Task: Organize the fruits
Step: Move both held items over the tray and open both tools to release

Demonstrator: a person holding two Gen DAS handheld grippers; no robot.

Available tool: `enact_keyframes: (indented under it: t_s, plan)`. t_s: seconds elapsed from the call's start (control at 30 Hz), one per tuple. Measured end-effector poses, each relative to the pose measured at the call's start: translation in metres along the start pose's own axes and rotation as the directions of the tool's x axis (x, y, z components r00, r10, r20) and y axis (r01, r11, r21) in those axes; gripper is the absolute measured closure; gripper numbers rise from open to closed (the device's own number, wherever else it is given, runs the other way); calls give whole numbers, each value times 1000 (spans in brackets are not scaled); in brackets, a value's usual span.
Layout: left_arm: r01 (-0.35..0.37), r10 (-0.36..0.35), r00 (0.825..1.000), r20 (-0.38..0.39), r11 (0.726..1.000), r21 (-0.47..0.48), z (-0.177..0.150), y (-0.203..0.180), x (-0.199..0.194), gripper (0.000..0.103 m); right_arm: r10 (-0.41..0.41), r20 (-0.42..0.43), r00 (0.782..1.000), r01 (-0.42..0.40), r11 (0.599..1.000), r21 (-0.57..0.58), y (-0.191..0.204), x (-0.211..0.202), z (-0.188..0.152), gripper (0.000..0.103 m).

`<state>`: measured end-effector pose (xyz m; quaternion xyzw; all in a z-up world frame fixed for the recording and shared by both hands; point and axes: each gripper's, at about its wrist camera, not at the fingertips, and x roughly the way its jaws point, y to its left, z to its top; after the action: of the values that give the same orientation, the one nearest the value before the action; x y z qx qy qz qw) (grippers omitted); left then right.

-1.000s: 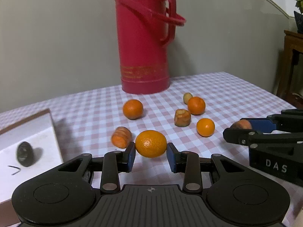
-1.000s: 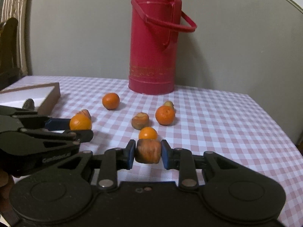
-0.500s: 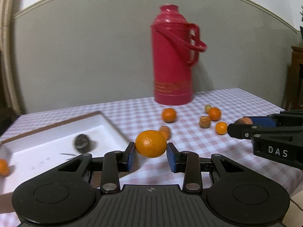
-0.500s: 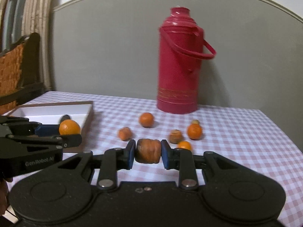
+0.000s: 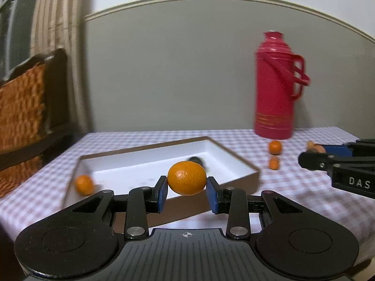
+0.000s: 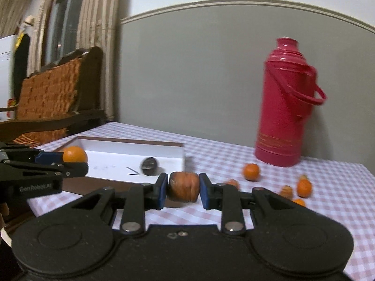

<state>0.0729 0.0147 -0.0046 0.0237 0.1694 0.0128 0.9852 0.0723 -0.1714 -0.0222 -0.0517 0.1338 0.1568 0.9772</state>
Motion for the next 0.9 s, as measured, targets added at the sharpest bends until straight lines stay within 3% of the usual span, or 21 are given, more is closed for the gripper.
enact_keyframes:
  t_s: [0.4, 0.67, 0.9]
  plan:
    - [-151, 152, 988, 20, 986, -68, 1, 68, -1, 67, 122, 22, 992, -121, 992, -46, 58, 34, 20, 83]
    - [-202, 205, 979, 21, 973, -109, 6, 103, 26, 67, 128, 34, 991, -127, 992, -24, 74, 67, 33, 83]
    - [-203, 206, 978, 19, 973, -111, 16, 116, 54, 67, 95, 14, 995, -95, 995, -17, 58, 100, 42, 83]
